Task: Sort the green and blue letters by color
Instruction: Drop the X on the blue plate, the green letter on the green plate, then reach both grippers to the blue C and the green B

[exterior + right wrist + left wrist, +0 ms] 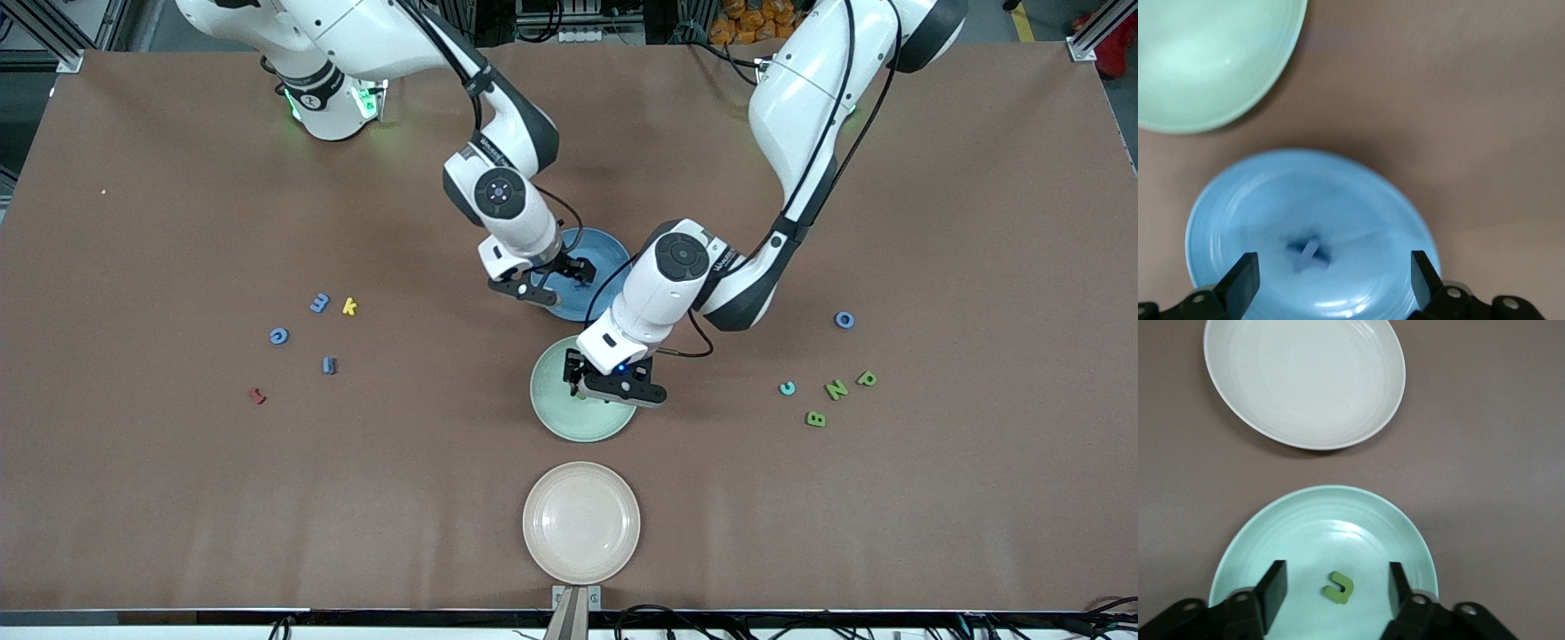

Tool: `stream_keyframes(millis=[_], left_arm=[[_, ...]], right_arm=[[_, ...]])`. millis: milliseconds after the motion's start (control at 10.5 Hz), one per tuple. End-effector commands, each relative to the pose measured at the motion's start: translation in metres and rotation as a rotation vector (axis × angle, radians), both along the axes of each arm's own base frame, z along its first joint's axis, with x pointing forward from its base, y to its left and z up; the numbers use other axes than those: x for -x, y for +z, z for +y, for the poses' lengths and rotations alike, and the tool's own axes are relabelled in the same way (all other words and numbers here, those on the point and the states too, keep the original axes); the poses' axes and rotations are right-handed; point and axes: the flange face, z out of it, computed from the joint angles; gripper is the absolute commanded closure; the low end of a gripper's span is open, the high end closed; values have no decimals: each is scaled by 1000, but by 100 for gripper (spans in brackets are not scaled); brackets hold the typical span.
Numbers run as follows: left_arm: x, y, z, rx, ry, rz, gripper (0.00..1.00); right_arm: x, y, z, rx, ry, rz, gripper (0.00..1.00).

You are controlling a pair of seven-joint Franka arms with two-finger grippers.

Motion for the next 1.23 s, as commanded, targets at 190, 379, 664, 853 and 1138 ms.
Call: stream_keyframes(millis=[190,379,664,853,1138], left_arm=[[-14,40,63,-32,65,1,0],[-20,35,109,-121,-38,6,0],[-33,23,183,-220,-161,32,0],[-37,16,212,-255,-150,119,0],[-46,6,256,-284,-106,192,0]], right_arm=[[-77,26,-142,67,8,8,0],[-115,49,-231,84,32,29,0],[-144,55,-337,148,32,12,0],[-155,55,-412,175,-31,10,0],[-154,48,-493,175,-50,16,0]])
